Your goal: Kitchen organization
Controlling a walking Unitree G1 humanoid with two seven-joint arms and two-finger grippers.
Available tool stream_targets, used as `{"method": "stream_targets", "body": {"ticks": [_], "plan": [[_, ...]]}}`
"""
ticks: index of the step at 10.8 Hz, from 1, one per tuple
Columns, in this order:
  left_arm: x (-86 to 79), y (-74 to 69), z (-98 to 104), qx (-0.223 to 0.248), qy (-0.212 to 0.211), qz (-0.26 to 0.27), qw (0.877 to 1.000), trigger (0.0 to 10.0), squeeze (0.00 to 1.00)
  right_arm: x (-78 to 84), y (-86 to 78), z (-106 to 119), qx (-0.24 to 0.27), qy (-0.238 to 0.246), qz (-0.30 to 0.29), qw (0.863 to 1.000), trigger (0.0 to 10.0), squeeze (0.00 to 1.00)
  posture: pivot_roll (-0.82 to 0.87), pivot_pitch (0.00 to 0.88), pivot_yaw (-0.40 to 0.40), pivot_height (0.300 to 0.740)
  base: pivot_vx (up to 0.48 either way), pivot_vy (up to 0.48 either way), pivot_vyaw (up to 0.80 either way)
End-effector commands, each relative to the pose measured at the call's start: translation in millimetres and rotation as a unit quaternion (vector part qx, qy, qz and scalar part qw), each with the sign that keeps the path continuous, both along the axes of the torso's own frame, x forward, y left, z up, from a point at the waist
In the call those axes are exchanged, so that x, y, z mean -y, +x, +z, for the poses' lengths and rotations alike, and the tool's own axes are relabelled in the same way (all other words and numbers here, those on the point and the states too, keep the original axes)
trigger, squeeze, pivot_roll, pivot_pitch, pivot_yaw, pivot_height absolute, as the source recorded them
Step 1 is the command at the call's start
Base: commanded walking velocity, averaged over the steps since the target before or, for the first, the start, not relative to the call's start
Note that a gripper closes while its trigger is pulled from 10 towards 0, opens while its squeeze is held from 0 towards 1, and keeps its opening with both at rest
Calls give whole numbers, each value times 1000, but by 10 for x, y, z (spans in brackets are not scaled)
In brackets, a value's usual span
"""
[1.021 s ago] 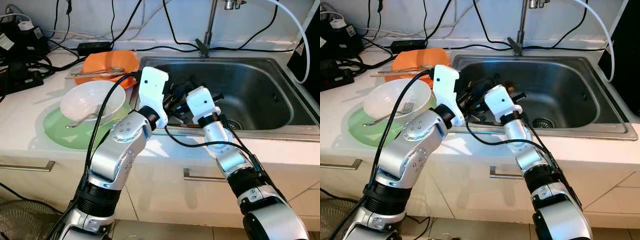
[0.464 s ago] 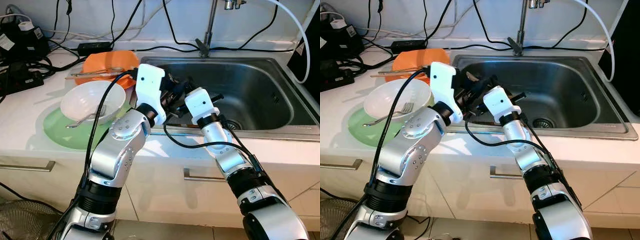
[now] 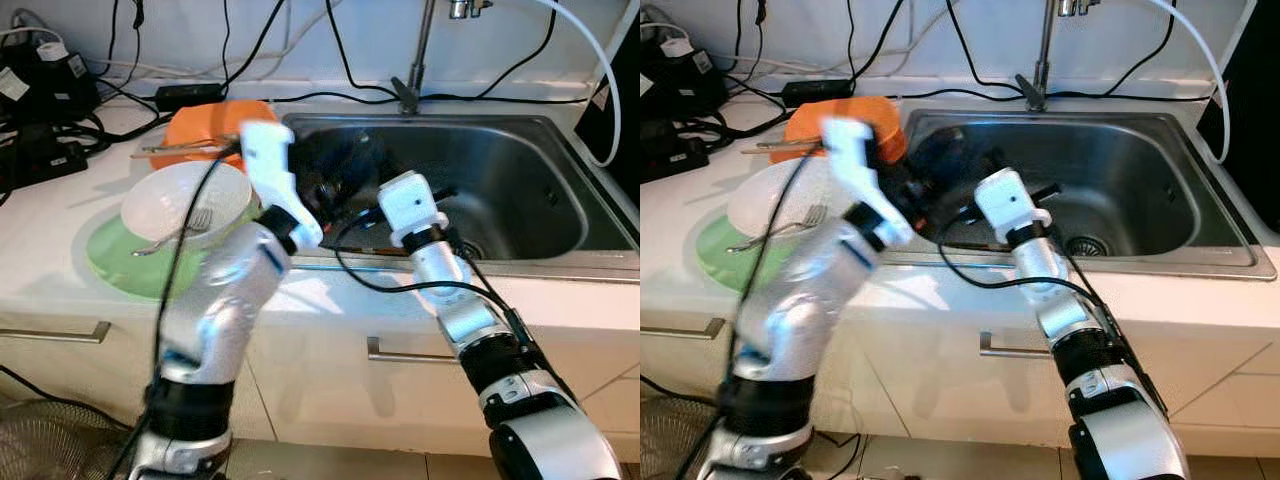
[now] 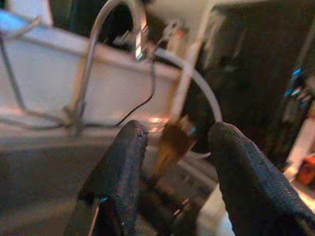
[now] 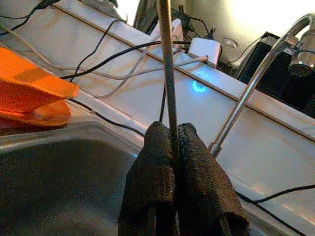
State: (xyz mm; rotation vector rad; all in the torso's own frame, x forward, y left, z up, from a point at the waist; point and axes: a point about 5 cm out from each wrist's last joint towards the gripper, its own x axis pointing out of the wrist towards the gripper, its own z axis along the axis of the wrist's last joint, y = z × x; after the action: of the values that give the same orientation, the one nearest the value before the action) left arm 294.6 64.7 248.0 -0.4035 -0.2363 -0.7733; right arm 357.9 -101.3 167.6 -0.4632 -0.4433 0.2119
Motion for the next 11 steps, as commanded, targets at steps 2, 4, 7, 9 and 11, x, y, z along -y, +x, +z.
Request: {"method": "stream_targets", "body": {"ticks": [2, 4, 7, 9, 11], "plan": [[-19, -92, 48, 19, -9, -34, 999, 10000, 200, -4, 28, 51, 1, 10, -3, 1000, 0, 0, 122, 0, 62, 740, 0, 0, 0], [-56, -158, 54, 22, -13, -54, 998, 10000, 0, 17, 39, 36, -7, 17, -8, 1000, 0, 0, 122, 0, 60, 740, 0, 0, 0], [-257, -93, -122, 7, 35, 15, 999, 10000, 0, 228, 148, 20, -50, 78, -69, 993, 0, 0, 132, 0, 56, 740, 0, 0, 0], [-324, -51, -269, -18, 41, 58, 997, 10000, 0, 308, 190, 59, -55, 89, -81, 991, 10000, 0, 128, 0, 53, 740, 0, 0, 0], [-323, -46, -432, -38, 79, 74, 993, 10000, 0, 397, 244, 95, -69, 117, -94, 986, 10000, 0, 128, 0, 50, 740, 0, 0, 0]]}}
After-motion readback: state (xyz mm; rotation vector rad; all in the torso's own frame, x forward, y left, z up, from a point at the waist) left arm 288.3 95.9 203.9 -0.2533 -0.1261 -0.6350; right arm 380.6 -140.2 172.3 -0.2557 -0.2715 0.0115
